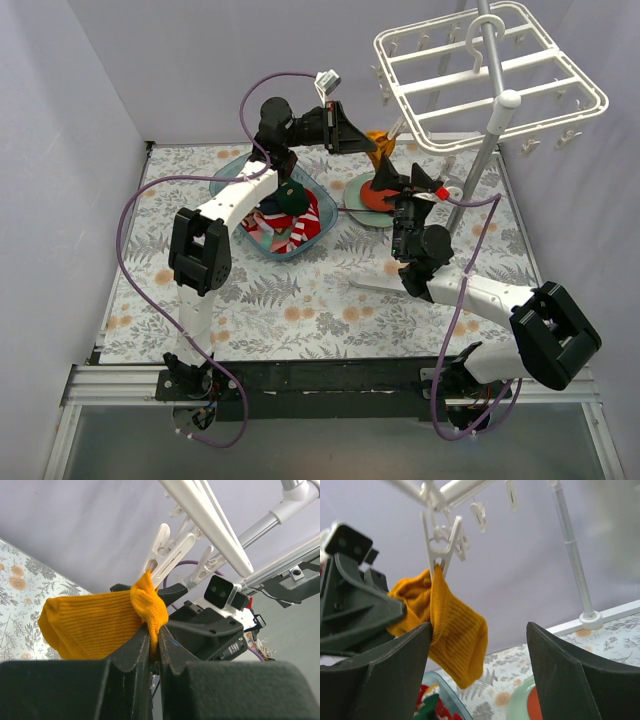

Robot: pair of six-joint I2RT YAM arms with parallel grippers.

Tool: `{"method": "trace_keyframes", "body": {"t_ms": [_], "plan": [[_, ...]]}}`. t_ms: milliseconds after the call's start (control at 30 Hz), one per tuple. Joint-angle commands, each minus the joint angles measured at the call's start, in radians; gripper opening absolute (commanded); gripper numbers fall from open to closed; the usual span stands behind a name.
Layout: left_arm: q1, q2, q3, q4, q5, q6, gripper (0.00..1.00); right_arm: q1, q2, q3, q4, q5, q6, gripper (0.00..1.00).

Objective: Remove the socks clipped to the hanger
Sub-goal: Remove the sock from the hanger.

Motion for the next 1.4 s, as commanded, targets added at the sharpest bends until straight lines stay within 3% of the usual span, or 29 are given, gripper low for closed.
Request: {"method": "trace_keyframes", "body": {"t_ms": [0, 233, 400, 567, 1067, 1367], "plan": [[-0.005, -0.076, 0.001, -0.049, 0.009, 0.057, 0.00, 0.001, -0.005, -0.056, 0.538, -0.145, -0.105, 0.84], [-0.005, -0.116, -0.004, -0.191, 0.003, 0.193, 0.00, -0.025, -0.050, -0.057, 0.433, -0.277, -0.159, 0.93], [-0.008, -0.144, -0.023, -0.233, 0.004, 0.242, 0.00, -0.086, -0.154, -0.063, 0.194, -0.360, -0.064, 0.93], [-0.020, -0.168, -0.031, -0.276, -0.003, 0.285, 0.00, -0.142, -0.220, -0.065, 0.072, -0.411, 0.028, 0.94], [-0.066, -0.170, -0.045, -0.285, -0.025, 0.308, 0.00, -0.151, -0.128, 0.038, 0.077, -0.172, 0.235, 0.93], [-0.075, -0.158, -0.027, -0.284, -0.030, 0.308, 0.00, -0.123, -0.048, 0.138, 0.093, -0.132, 0.143, 0.91]]}}
